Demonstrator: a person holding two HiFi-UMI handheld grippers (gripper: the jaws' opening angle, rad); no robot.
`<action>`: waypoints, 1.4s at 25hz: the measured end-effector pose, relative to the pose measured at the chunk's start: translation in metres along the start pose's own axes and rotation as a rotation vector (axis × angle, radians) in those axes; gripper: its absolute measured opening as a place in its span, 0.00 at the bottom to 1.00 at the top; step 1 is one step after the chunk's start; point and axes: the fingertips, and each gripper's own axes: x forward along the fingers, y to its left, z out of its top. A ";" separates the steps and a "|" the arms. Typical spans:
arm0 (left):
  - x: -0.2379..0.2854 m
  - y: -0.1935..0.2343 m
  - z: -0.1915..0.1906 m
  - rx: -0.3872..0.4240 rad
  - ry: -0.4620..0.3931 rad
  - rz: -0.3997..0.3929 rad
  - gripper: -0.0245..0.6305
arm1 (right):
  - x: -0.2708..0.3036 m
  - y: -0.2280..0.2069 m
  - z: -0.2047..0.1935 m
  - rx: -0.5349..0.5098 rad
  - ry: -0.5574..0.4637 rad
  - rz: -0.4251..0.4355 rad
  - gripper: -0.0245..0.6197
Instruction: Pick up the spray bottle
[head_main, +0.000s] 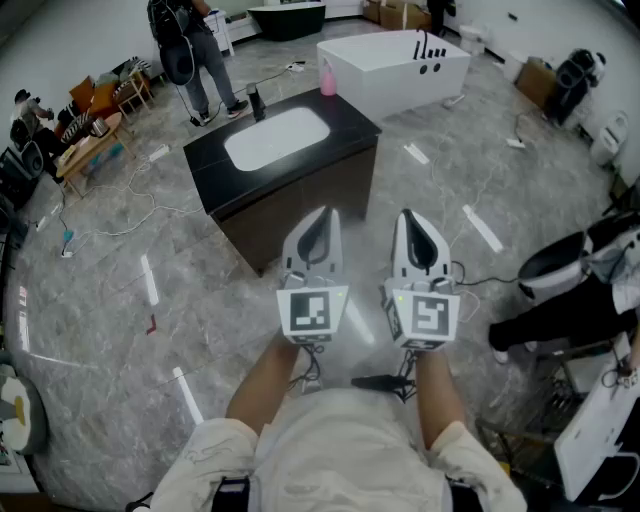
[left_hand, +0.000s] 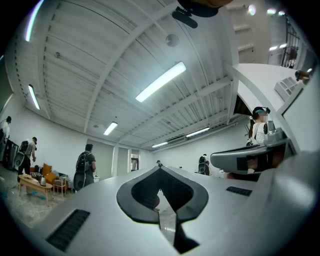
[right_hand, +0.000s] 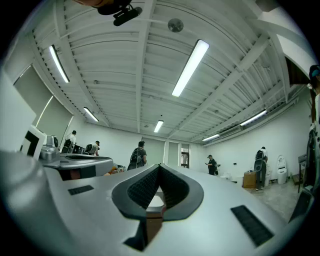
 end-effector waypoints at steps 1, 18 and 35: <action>0.001 -0.001 0.000 0.008 -0.002 0.001 0.04 | 0.001 -0.001 0.001 0.002 -0.010 0.003 0.05; 0.020 -0.043 0.008 0.051 -0.010 0.026 0.04 | 0.002 -0.043 0.011 0.013 -0.047 0.037 0.05; 0.048 -0.077 -0.007 0.034 -0.049 0.070 0.04 | 0.024 -0.080 -0.014 0.074 -0.039 0.107 0.05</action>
